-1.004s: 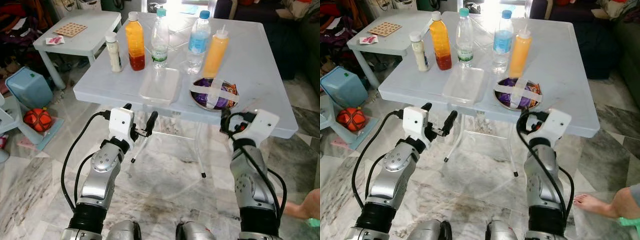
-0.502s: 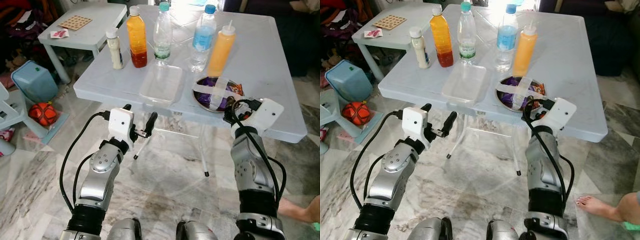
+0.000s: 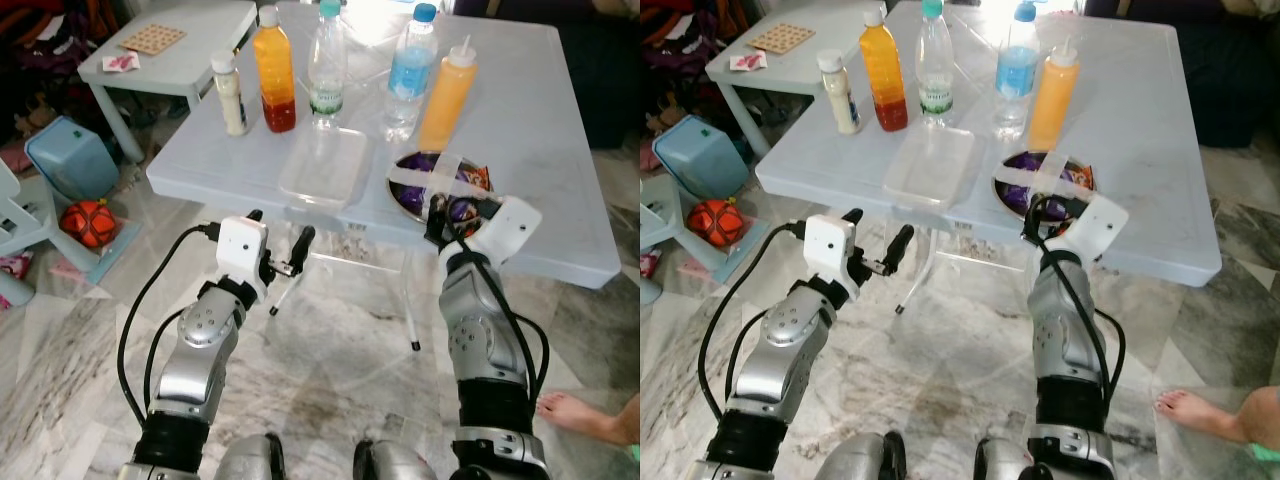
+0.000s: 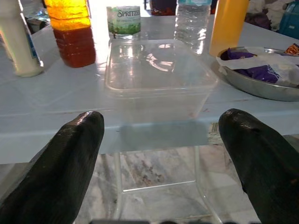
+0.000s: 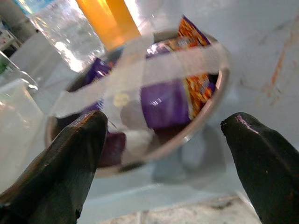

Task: Restocking fridge

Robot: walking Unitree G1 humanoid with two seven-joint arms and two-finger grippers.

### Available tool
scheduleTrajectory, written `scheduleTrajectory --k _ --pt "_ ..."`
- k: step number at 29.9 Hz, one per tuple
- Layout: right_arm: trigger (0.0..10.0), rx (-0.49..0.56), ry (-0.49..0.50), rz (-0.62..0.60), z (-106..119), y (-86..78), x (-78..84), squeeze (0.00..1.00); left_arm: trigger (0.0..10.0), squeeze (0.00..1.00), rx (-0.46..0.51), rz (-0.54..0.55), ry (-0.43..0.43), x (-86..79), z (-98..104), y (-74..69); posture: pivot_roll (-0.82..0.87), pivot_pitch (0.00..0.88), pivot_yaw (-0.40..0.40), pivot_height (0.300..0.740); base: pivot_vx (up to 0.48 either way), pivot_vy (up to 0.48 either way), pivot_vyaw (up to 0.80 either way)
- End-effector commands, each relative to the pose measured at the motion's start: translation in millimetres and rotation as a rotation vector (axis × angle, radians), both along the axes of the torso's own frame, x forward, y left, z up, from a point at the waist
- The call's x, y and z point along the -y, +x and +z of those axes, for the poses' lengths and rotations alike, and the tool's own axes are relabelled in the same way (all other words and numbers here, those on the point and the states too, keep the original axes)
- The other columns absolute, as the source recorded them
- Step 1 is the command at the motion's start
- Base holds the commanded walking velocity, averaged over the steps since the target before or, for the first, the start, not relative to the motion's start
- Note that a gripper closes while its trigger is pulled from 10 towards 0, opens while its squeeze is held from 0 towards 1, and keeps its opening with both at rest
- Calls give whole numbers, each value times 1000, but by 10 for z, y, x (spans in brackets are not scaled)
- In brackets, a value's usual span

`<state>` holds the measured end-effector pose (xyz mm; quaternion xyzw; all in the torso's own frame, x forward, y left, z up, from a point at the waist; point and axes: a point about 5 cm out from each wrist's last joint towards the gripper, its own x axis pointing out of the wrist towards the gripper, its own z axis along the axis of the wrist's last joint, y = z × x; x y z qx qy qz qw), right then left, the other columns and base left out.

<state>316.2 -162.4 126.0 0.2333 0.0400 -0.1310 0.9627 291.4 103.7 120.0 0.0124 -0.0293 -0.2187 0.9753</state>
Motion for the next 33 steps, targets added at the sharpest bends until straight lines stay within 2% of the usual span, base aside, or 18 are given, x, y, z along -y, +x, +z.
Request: scheduleTrajectory --k 1,5,6,8,9,10,15,16,18,20,24,25,27,28,30,31,32,33 --pt "10000 -4 25 -13 12 -8 -6 0 10000 0 -1 -3 12 -3 2 -22 48 135 36 740 0 0 0" --pt "9529 -24 75 -33 16 30 20 0 10000 0 -3 -8 16 -5 -7 -27 47 134 34 740 0 0 0" --pt "8784 -28 85 -34 16 37 20 0 10000 0 -3 -7 17 -11 -6 -25 48 133 32 740 0 0 0" --pt "4235 -36 111 -38 8 53 23 0 10000 0 -3 -5 19 -20 -5 -20 48 133 32 740 0 0 0" --pt "4235 -36 111 -38 8 53 23 0 10000 0 -3 -5 19 -20 -5 -20 48 133 32 740 0 0 0" --pt "0 -37 136 -41 12 84 30 0 10000 0 -3 -3 19 -20 -6 -21 50 133 31 740 0 0 0" --pt "0 -39 149 -42 40 153 41 0 10000 0 -6 -8 22 1 -19 -34 52 132 32 740 0 0 0" --pt "1216 -47 162 -42 39 167 37 0 10000 0 -5 -12 25 6 -20 -37 53 130 32 740 0 0 0" --pt "1176 -56 175 -40 34 179 28 0 10000 0 -3 -15 28 8 -17 -37 53 129 32 740 0 0 0" --pt "2824 -79 181 -29 6 187 -3 0 10000 0 -1 -14 30 0 -8 -24 55 126 31 740 0 0 0" --pt "3216 -98 208 -25 -25 176 -41 0 10000 0 1 -11 31 -11 -2 -15 57 125 32 740 0 0 0" --pt "7373 -112 210 -18 -48 168 -73 0 10000 0 3 -11 33 -13 1 -13 57 127 34 740 0 0 0" --pt "8000 -125 205 -11 -62 169 -101 0 10000 0 3 -13 34 -8 2 -16 58 127 36 740 0 0 0" --pt "9922 -125 217 -12 -61 169 -112 0 10000 0 3 -14 35 -3 0 -19 58 127 37 740 0 0 0" --pt "9725 -126 229 -12 -53 169 -131 0 10000 0 4 -18 37 6 -2 -23 58 128 39 740 0 0 0" --pt "6941 -124 243 -9 -44 170 -148 0 10000 0 4 -20 39 9 -2 -23 58 127 39 740 0 0 0" --pt "6941 -124 243 -9 -44 170 -148 0 10000 0 4 -20 39 9 -2 -23 58 127 39 740 0 0 0" --pt "4392 -123 250 -9 -40 170 -156 0 10000 0 5 -21 40 10 -2 -22 58 127 39 740 0 0 0"
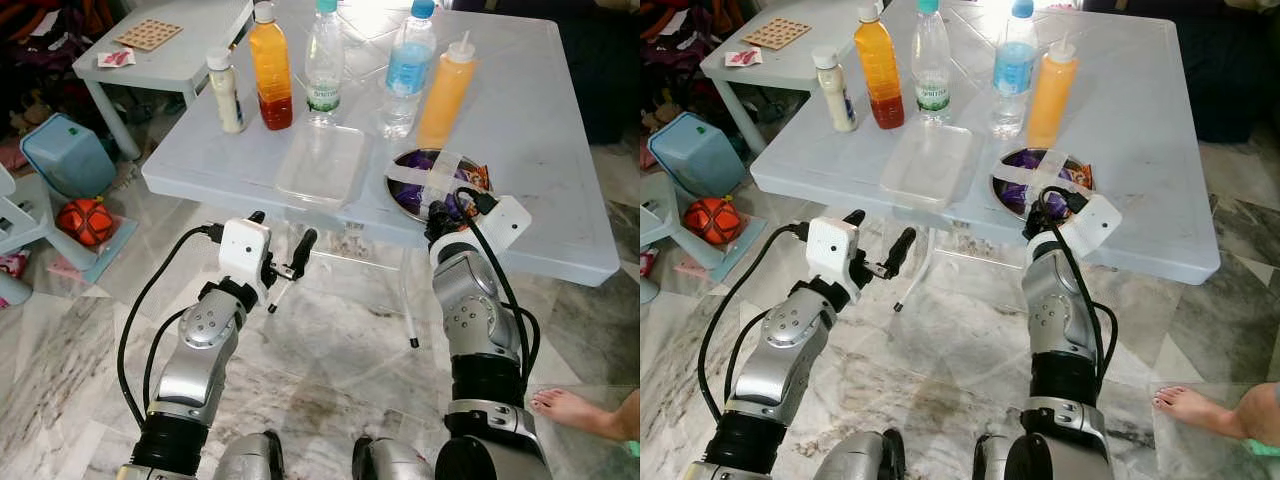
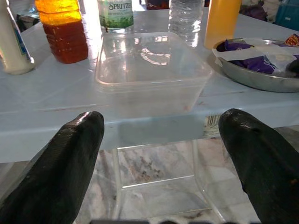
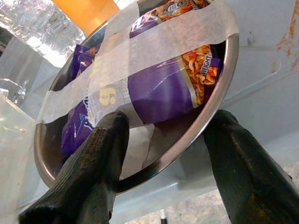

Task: Restocking fridge

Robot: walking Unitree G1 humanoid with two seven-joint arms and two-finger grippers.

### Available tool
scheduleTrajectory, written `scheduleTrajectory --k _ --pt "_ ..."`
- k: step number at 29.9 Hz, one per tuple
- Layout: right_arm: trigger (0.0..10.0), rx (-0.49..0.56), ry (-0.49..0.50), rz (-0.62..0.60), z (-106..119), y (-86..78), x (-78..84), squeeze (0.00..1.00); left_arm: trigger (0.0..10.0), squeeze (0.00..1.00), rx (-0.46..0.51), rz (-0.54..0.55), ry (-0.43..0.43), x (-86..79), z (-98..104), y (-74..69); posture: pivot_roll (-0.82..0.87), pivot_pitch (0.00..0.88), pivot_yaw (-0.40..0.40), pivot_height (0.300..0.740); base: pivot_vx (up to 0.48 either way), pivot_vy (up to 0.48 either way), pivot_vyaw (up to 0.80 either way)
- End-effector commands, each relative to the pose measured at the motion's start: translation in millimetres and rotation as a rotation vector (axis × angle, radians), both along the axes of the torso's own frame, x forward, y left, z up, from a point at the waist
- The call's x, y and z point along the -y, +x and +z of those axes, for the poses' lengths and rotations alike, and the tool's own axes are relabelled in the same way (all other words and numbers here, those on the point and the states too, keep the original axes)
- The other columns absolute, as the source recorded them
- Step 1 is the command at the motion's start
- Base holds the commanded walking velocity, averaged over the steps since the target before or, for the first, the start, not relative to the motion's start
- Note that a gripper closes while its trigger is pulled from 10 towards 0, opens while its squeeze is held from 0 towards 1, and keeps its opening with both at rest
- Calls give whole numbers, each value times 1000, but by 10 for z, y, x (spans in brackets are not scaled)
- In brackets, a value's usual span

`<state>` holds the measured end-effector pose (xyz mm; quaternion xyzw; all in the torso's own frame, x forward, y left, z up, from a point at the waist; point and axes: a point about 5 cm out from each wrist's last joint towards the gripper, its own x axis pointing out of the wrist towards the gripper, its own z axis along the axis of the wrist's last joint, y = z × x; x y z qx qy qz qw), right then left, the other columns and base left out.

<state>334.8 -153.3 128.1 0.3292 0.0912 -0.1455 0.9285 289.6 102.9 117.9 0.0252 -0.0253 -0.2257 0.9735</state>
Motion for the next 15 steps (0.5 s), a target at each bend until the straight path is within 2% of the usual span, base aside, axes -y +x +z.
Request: scheduleTrajectory --k 1,2,5,15 --pt "3294 -38 41 15 -56 -16 -72 0 10000 0 7 -8 13 1 19 -2 57 126 40 740 0 0 0" --pt "0 -36 82 7 -51 -19 -93 0 10000 0 8 -9 14 3 22 0 57 126 40 740 0 0 0" --pt "0 -34 129 -17 -37 -10 -82 0 10000 0 12 -11 15 12 30 7 58 125 38 740 0 0 0" --pt "0 -50 176 -81 -30 9 32 0 10000 0 15 -9 14 15 33 12 56 123 36 740 0 0 0"
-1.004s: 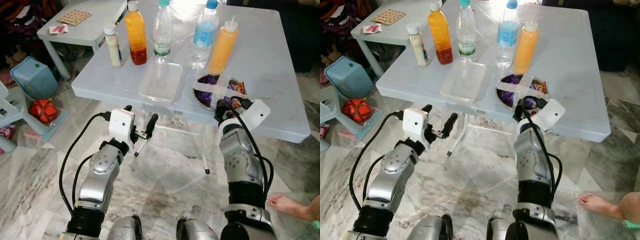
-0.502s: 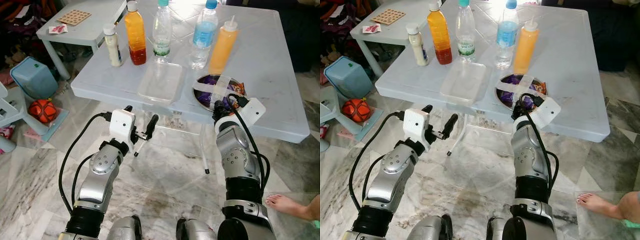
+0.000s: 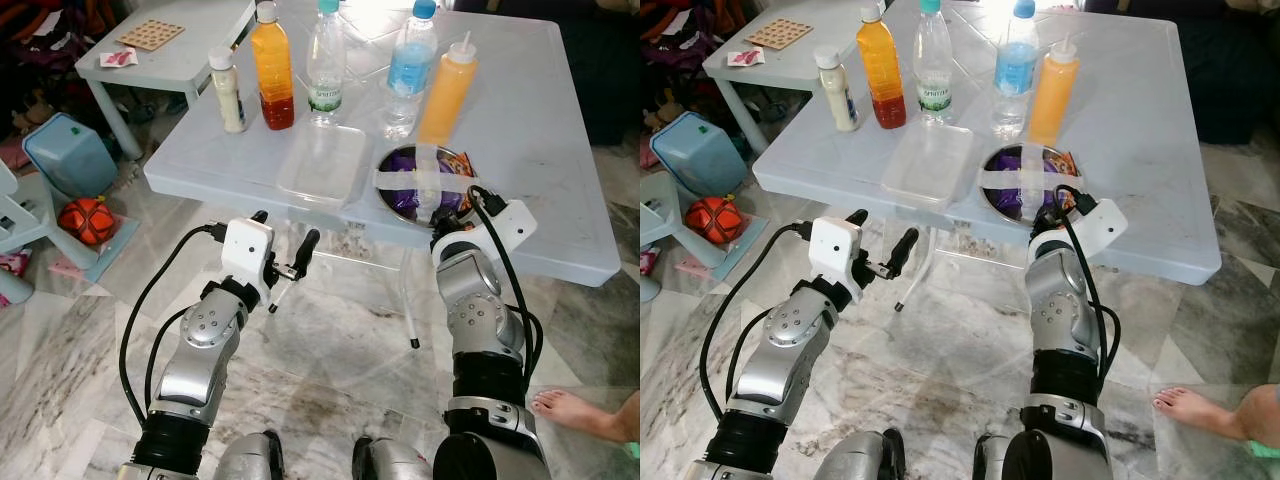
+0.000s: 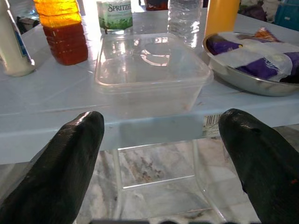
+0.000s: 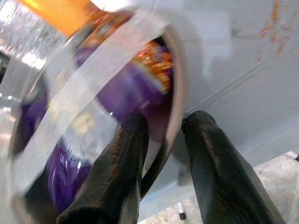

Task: Restocking fridge

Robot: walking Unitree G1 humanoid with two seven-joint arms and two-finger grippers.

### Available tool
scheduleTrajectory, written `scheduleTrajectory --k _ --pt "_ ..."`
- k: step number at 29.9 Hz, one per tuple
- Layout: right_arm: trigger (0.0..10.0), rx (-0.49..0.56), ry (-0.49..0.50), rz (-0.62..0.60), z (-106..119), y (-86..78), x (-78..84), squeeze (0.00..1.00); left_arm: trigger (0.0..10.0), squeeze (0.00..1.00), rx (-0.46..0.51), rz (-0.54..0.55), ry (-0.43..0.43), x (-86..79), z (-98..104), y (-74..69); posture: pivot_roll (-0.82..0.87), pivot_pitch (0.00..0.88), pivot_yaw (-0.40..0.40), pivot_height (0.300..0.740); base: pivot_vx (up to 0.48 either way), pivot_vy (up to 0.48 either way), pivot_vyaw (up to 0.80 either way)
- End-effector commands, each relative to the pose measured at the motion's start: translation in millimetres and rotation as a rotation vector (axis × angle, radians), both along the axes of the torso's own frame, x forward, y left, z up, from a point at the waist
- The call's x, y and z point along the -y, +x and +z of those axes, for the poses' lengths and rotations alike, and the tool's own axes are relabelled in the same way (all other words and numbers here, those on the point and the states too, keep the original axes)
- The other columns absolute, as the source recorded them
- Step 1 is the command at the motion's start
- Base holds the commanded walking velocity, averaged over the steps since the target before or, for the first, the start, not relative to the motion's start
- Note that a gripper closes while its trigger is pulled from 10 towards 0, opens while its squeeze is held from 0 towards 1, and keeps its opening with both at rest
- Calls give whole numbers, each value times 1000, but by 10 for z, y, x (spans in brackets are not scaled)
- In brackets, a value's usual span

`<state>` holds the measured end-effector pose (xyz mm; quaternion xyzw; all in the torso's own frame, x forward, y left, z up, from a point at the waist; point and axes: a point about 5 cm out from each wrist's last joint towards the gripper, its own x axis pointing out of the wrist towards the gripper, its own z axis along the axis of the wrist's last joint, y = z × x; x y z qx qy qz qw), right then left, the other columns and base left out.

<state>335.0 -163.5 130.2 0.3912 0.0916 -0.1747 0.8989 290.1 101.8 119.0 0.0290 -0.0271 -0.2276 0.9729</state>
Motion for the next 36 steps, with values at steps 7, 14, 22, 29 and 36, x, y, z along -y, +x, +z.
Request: scheduleTrajectory --k 7,14,22,29,36 --pt "0 -47 77 -49 -45 3 1 0 10000 0 14 -7 4 17 30 19 50 119 39 740 0 0 0" --pt "0 -53 73 -78 -39 0 63 0 10000 0 18 -7 3 27 36 35 45 117 37 740 0 0 0" --pt "0 -49 79 -118 7 35 144 0 10000 0 23 -1 0 30 40 45 44 113 32 740 0 0 0" --pt "10000 -56 76 -130 -1 48 231 686 10000 0 24 1 -1 26 38 46 43 112 29 740 0 0 0" --pt "10000 -97 72 -95 -79 55 246 1000 10000 0 22 -2 -3 29 33 40 44 113 32 740 0 0 0"
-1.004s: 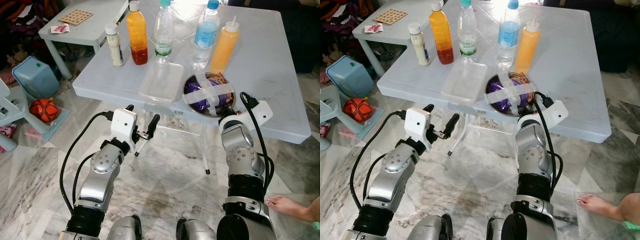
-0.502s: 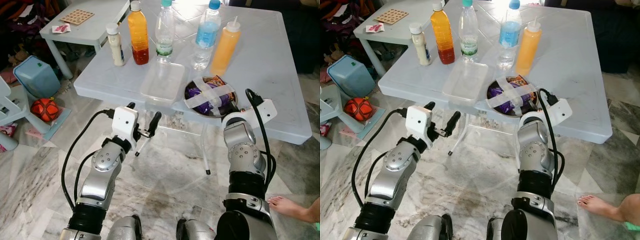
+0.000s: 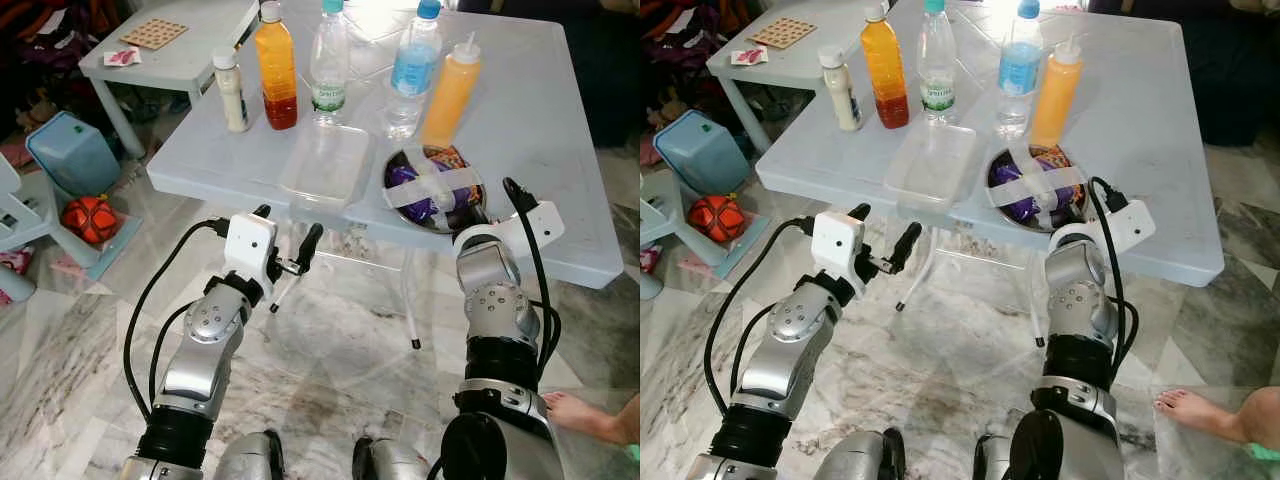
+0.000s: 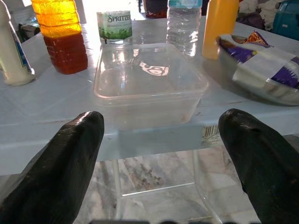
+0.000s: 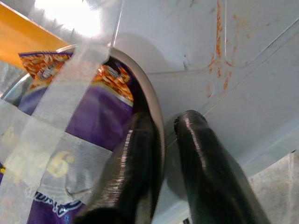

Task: Restocking fridge

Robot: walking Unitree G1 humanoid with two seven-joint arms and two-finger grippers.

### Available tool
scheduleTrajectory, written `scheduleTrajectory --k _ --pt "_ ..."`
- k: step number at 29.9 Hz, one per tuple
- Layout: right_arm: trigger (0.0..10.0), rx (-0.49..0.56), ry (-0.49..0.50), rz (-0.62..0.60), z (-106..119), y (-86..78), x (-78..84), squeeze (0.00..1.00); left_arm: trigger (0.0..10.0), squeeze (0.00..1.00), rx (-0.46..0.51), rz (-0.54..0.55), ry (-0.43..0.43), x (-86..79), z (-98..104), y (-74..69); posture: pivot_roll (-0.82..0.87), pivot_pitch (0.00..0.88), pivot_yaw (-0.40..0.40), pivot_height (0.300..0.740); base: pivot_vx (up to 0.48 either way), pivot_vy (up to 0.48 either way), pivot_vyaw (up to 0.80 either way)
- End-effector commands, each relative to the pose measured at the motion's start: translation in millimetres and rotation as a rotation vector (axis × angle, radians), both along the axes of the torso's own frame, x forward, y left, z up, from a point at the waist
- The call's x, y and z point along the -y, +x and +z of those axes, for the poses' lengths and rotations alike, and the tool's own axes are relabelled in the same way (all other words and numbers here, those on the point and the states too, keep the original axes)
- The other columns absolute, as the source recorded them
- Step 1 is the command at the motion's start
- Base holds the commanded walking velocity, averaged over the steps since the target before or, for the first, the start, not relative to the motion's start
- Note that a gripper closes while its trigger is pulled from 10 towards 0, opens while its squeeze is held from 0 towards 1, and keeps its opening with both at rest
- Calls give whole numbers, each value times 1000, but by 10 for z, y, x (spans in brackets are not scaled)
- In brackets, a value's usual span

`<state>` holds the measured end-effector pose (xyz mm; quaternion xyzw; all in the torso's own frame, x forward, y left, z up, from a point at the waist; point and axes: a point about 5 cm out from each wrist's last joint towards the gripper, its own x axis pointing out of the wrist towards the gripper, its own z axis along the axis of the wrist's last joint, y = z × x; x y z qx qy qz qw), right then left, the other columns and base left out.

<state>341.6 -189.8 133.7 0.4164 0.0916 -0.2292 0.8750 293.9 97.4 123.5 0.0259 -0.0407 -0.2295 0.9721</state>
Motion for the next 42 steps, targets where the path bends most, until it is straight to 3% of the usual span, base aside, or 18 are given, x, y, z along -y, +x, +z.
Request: scheduleTrajectory --k 1,12,13,16,17,18,20,21,26,29,31,38,39,40,42 --pt "10000 -67 13 32 -121 -7 -27 1000 10000 0 -3 2 10 -15 -14 0 45 112 34 740 0 0 0" --pt "10000 -50 9 56 -68 53 26 1000 10000 0 2 3 17 -33 5 31 43 106 38 740 0 0 0" --pt "10000 -46 13 62 -48 72 32 824 10000 0 2 1 16 -25 3 29 43 104 38 740 0 0 0" --pt "10000 -57 8 87 -38 97 30 804 10000 0 1 0 17 -22 1 30 45 103 38 740 0 0 0" --pt "10000 -90 -25 137 -57 112 2 455 10000 0 0 0 18 -25 2 31 46 103 38 740 0 0 0" --pt "10000 -112 -49 165 -72 117 -13 455 10000 0 0 0 18 -26 2 32 46 103 38 740 0 0 0" --pt "10000 -153 -55 195 -114 116 -36 110 10000 0 0 1 20 -28 1 33 48 102 38 740 0 0 0" --pt "10000 -161 -33 207 -132 121 -52 0 10000 0 -1 1 22 -32 1 35 51 101 37 740 0 0 0" --pt "10000 -150 64 210 -126 144 -78 0 10000 0 -3 6 26 -53 7 43 54 102 38 740 0 0 0" --pt "9255 -175 79 217 -149 137 -88 0 10000 0 -4 8 28 -57 5 43 55 104 38 740 0 0 0" --pt "9569 -277 128 242 -233 111 -116 0 10000 0 -4 8 29 -60 3 40 54 103 37 740 0 0 0" --pt "10000 -251 203 212 -191 132 -109 0 10000 0 -6 9 28 -61 5 43 54 108 40 740 0 0 0" --pt "3608 -248 204 211 -172 137 -116 0 10000 0 -7 8 29 -62 3 42 53 110 41 740 0 0 0" --pt "0 -244 208 215 -158 139 -132 0 10000 0 -8 7 29 -62 0 41 53 110 41 740 0 0 0" --pt "0 -252 196 227 -157 131 -168 0 10000 0 -10 6 29 -60 -3 39 50 112 41 740 0 0 0"
